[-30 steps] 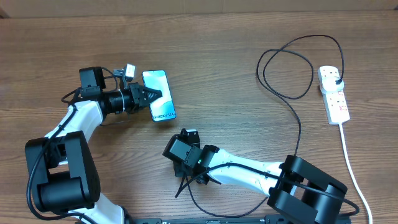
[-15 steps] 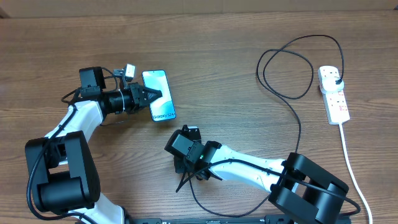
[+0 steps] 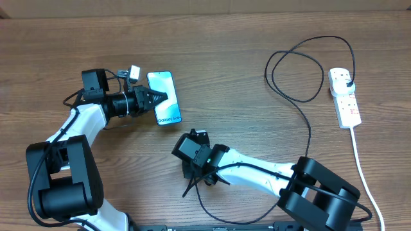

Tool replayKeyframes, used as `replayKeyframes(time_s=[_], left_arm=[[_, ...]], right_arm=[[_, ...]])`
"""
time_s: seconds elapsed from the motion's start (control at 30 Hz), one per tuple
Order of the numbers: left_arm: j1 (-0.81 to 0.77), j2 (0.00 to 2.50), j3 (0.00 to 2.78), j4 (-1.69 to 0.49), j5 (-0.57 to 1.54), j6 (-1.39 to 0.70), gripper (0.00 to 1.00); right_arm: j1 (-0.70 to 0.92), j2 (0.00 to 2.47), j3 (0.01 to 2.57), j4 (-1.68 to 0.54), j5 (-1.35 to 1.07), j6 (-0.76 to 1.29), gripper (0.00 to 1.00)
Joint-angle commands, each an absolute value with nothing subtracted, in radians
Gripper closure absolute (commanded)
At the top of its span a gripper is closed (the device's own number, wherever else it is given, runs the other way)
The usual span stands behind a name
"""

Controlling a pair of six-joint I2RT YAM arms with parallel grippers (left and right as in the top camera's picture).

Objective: Plug charger to phone and switch on socket
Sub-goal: 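Lift the plug upright and carry it under the phone's bottom edge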

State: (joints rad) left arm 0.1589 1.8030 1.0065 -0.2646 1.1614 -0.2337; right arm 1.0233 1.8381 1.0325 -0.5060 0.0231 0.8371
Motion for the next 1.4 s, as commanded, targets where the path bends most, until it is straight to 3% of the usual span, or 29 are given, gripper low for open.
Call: replayKeyframes(time_s=[0.0, 0.37, 0.57, 0.83, 1.03, 1.37], left_arm=[[0.165, 1.812, 1.003, -0.257, 1.331, -0.103, 0.96], [0.225, 1.812, 0.991, -0.299, 1.452, -0.087, 0.96], [0.256, 1.812, 0.943, -0.367, 1.560, 0.011, 0.96], [0.274, 1.812, 0.902, -0.498, 1.579, 0.053, 0.95], [0.278, 1.812, 0.902, -0.434, 1.579, -0.019, 0.96], [0.276, 1.812, 0.902, -0.321, 1.563, -0.068, 0.96]], right_arm=[[0.981, 1.812, 1.030, -0.551, -0.022, 0.809, 0.96], [0.874, 1.535, 1.028, -0.608, -0.455, 0.441, 0.96], [0.894, 1.460, 0.989, -0.583, -0.486, 0.436, 0.96], [0.903, 1.465, 0.772, -0.157, -0.588, 0.464, 0.96], [0.903, 1.466, 0.638, 0.110, -0.562, 0.541, 0.96], [0.903, 1.466, 0.614, 0.126, -0.471, 0.554, 0.96]])
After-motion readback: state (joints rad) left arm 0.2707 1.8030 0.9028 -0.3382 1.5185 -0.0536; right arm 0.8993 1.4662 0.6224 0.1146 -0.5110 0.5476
